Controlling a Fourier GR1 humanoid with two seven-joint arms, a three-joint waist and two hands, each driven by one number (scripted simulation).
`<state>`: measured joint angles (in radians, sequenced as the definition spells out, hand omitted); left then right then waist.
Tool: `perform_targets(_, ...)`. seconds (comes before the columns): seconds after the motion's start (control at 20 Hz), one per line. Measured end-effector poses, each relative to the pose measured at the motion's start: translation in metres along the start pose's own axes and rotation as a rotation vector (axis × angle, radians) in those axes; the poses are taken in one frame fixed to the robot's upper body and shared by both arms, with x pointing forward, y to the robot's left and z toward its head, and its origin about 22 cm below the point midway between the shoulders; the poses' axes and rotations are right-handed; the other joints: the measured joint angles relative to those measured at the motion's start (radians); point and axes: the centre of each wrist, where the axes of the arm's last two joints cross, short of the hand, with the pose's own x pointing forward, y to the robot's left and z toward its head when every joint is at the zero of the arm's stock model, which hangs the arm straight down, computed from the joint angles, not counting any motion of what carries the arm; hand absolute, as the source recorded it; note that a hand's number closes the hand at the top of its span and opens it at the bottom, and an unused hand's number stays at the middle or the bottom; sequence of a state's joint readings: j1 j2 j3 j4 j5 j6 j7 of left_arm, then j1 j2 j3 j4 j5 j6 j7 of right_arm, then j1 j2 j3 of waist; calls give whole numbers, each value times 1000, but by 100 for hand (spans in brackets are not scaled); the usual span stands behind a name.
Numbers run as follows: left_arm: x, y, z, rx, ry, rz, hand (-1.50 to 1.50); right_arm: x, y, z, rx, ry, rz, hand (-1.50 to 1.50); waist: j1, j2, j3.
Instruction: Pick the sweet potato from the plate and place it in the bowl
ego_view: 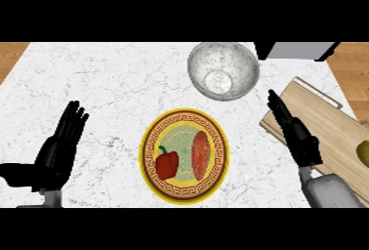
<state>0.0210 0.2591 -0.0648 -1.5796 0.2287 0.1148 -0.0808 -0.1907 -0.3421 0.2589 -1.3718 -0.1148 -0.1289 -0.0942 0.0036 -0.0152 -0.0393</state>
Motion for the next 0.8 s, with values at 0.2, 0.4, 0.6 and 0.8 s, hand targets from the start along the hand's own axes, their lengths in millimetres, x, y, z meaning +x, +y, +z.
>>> perform_targets(0.2, 4, -13, -8, -87, -18, -25, 0, 13, 32, 0, -127, -10, -23, 150, -16, 6, 24)
perform_targets(0.4, 12, -25, -16, -213, -19, -74, 0, 8, 37, 5, -290, 54, 114, 150, -46, 8, 25)
perform_targets(0.6, 19, -48, -20, -325, 1, -85, 0, 7, 90, 12, -423, 117, 75, -150, -27, 12, 34)
perform_targets(0.8, 17, -61, -21, -374, 9, -85, 0, 15, 120, 3, -427, 126, 191, -150, -11, 13, 36)
